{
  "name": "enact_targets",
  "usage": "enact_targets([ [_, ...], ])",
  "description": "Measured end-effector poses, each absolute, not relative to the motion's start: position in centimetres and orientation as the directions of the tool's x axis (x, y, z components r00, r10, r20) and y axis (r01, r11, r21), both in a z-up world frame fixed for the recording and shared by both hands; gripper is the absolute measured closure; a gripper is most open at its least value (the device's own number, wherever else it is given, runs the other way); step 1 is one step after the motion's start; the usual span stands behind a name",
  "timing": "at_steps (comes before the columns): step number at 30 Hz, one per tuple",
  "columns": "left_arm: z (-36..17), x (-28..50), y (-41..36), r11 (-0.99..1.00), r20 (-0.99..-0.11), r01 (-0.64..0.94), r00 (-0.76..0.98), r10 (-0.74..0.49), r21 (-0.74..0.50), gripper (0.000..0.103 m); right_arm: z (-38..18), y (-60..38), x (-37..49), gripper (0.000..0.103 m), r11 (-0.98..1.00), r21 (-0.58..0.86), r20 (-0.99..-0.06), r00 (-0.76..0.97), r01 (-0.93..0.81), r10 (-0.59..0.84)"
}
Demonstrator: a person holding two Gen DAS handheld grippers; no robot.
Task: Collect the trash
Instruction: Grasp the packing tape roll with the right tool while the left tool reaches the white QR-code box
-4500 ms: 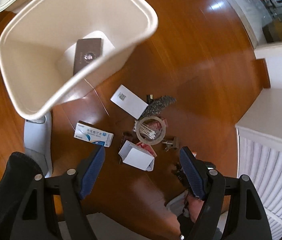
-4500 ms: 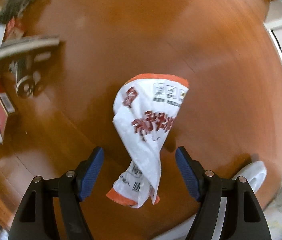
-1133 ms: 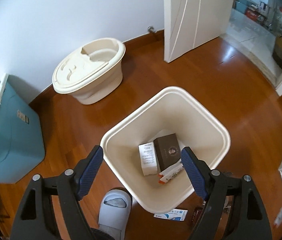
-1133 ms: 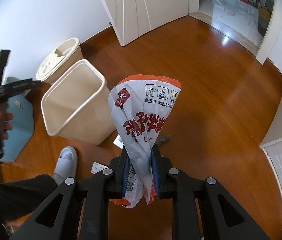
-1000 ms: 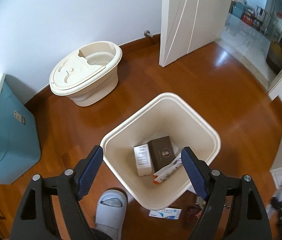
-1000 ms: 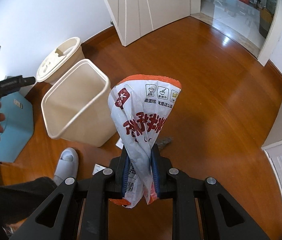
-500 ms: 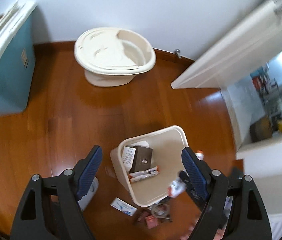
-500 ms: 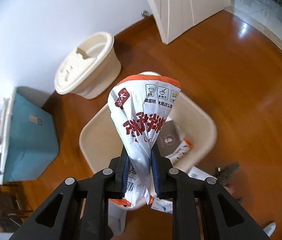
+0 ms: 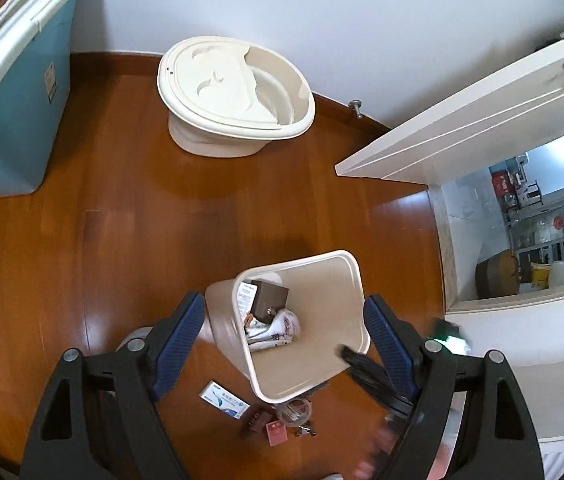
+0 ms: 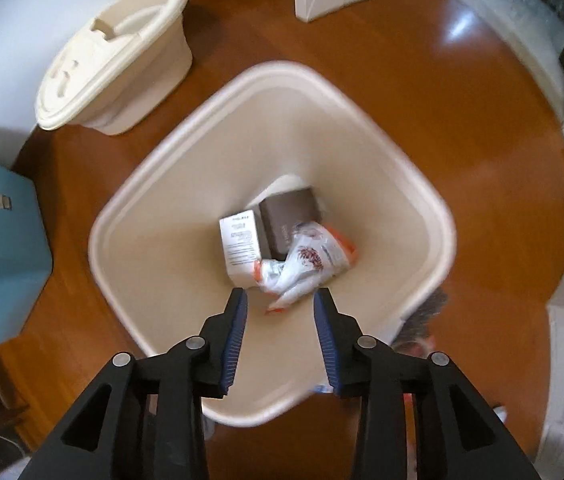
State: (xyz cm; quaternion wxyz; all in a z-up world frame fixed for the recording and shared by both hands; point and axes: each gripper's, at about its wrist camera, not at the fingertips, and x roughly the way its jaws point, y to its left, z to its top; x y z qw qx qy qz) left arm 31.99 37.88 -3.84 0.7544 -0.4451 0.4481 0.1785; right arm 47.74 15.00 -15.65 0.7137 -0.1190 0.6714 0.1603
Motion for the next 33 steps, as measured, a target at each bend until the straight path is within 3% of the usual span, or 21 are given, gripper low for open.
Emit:
enact_targets([
  [3,-4.1,32.4,36.8,0.585,-0.846,-0.645,0.513,-0.146,-0.492,0.022,-9.8,13.3,46.8,0.057,0.91,0.018,-0.992,0.105,-0.415,0.068],
  [5,-4.3,32.8,35.3,0.625,-0.853,-0.616,0.494,-0.169,-0.48,0.022,-4.8,11.2,45.6,0.04,0.888,-0.044,-0.986,0.165,-0.457,0.036],
  [6,-4.2,32.9,34.4,0.654,-0.857,-0.593,0.485,-0.175,-0.469,0.022,-2.8,10.0,45.1,0.026,0.877,-0.08,-0.981,0.192,-0.474,0.014],
  [7,-4.1,33.1,33.4,0.689,-0.864,-0.567,0.472,-0.177,-0.451,0.022,-1.6,8.8,44.5,0.019,0.867,-0.105,-0.979,0.206,-0.488,-0.003],
  [8,-3.9,33.3,31.9,0.739,-0.878,-0.533,0.45,-0.165,-0.412,0.022,-0.7,7.3,44.2,0.019,0.854,-0.125,-0.977,0.214,-0.505,-0.016],
  [11,-4.1,33.5,28.6,0.826,-0.909,-0.469,0.399,-0.119,-0.314,0.022,-1.0,1.7,43.3,0.019,0.847,-0.116,-0.978,0.21,-0.519,-0.005],
  [13,-4.2,33.8,26.4,0.861,-0.921,-0.426,0.375,-0.11,-0.277,0.022,-4.2,-2.4,43.4,0.019,0.883,-0.059,-0.991,0.135,-0.465,0.005],
  [19,-3.6,37.3,17.4,0.969,-0.936,-0.19,0.341,-0.086,-0.158,0.022,-20.0,-13.8,44.6,0.019,0.938,0.113,-0.99,-0.121,-0.328,0.076],
  [21,-4.8,38.3,13.7,0.985,-0.949,-0.083,0.293,-0.119,-0.149,0.022,-24.4,-16.4,44.6,0.02,0.944,0.126,-0.986,-0.145,-0.303,0.085],
  [23,-6.5,38.7,11.0,0.99,-0.967,-0.022,0.22,-0.132,-0.14,0.022,-28.3,-17.4,43.6,0.021,0.906,0.084,-0.995,-0.081,-0.415,0.056],
  [25,-8.3,39.6,8.7,0.99,-0.98,0.017,0.139,-0.142,-0.141,0.022,-31.5,-18.0,42.9,0.026,0.858,0.114,-0.993,-0.059,-0.5,0.098],
  [27,-9.8,40.5,6.7,0.988,-0.985,0.057,0.086,-0.15,-0.145,0.022,-33.9,-18.4,43.3,0.052,0.85,0.118,-0.993,-0.035,-0.513,0.117],
  [28,-10.4,40.9,5.9,0.988,-0.988,0.075,0.069,-0.137,-0.132,0.022,-35.1,-18.6,43.8,0.057,0.857,0.123,-0.992,-0.028,-0.5,0.126],
  [33,-13.4,42.3,4.1,0.993,-0.998,0.103,0.014,-0.063,-0.061,0.022,-38.0,-15.7,44.4,0.058,0.804,0.169,-0.974,0.028,-0.57,0.224],
])
